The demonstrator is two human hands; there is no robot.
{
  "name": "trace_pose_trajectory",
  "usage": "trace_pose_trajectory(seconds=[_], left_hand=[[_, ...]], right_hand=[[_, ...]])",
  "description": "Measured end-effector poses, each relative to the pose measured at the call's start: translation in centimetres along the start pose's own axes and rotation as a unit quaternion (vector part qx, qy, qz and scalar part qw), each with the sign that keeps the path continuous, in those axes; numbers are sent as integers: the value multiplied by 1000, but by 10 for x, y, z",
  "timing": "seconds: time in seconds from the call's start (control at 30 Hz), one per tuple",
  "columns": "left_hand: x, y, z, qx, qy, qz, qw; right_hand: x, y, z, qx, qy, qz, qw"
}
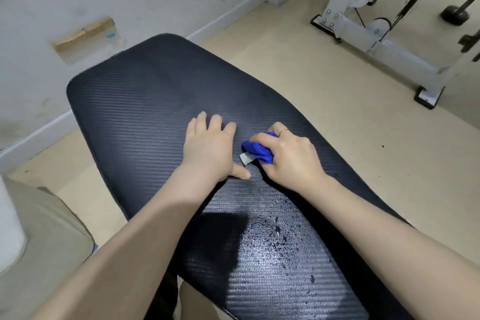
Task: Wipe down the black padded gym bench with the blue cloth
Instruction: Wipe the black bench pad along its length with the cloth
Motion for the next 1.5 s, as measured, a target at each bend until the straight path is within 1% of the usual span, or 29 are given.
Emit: trace_pose_trajectory(seconds=[0.07,0.13,0.2,0.27,0.33,0.43,0.47,0.53,0.57,0.6,0.7,0.77,0.83,0.9,0.97,1.03,1.1,1.13,1.2,1.27,1.3,1.33,1.4,1.5], left_hand=[[3,0,-1,24,-3,2,1000],[8,1,-5,71,10,12,997],[19,6,-10,128,30,10,991],[32,11,-17,135,31,-5,990],[44,15,-23,104,16,-21,994],[57,17,-24,76,-4,-24,997],[61,17,-22,68,-4,-22,997],[68,19,-17,76,4,-15,997],[71,20,-15,92,9,-11,996],[73,20,-14,112,15,-9,994],[82,27,-16,135,24,-1,991],[88,36,-16,121,28,-8,992],[93,44,-14,110,28,-21,993],[96,46,-11,101,24,-18,994],[96,43,-7,78,21,-3,997],[95,43,1,58,29,0,998],[95,44,11,56,40,-1,998],[96,44,16,54,45,3,998],[95,43,23,47,53,15,997],[92,43,27,38,55,24,997],[90,43,28,34,55,25,998],[88,43,30,31,56,22,998],[83,44,34,30,63,12,998],[75,43,41,19,78,-2,997]], right_hand=[[-14,-3,11,19,15,14,1000],[-40,-10,33,15,72,50,996],[-60,-13,49,-1,135,59,989],[-62,-15,45,8,153,68,986],[-41,-10,17,25,121,54,991],[3,13,-40,47,-11,-6,999],[11,16,-49,44,-40,-21,998],[7,14,-43,42,-63,-34,997],[-3,12,-33,39,-57,-29,997],[-16,8,-18,32,-33,-9,999],[-48,-7,21,6,79,62,995],[-52,-7,21,15,102,65,993],[-35,-3,6,26,85,47,995],[-3,5,-15,37,17,24,999],[35,13,-29,30,-59,-19,998],[60,16,-29,5,-93,-52,994],[58,14,-13,12,-72,-44,996],[48,11,0,27,-42,-20,999],[23,-1,33,27,51,40,998],[3,-8,57,6,122,61,991],[0,-9,60,6,134,64,989],[3,-8,58,7,135,61,989],[26,-5,41,11,109,52,993],[76,9,15,10,26,23,999]])
Point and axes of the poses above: each hand's wrist, its own x-axis away from the middle knuckle, its own y-axis out of the palm, z = x × y, the point moved 7 cm from there along -x, towards the middle knuckle, and after that the axes turned 9 degrees about -z, right-handed, at the moved point
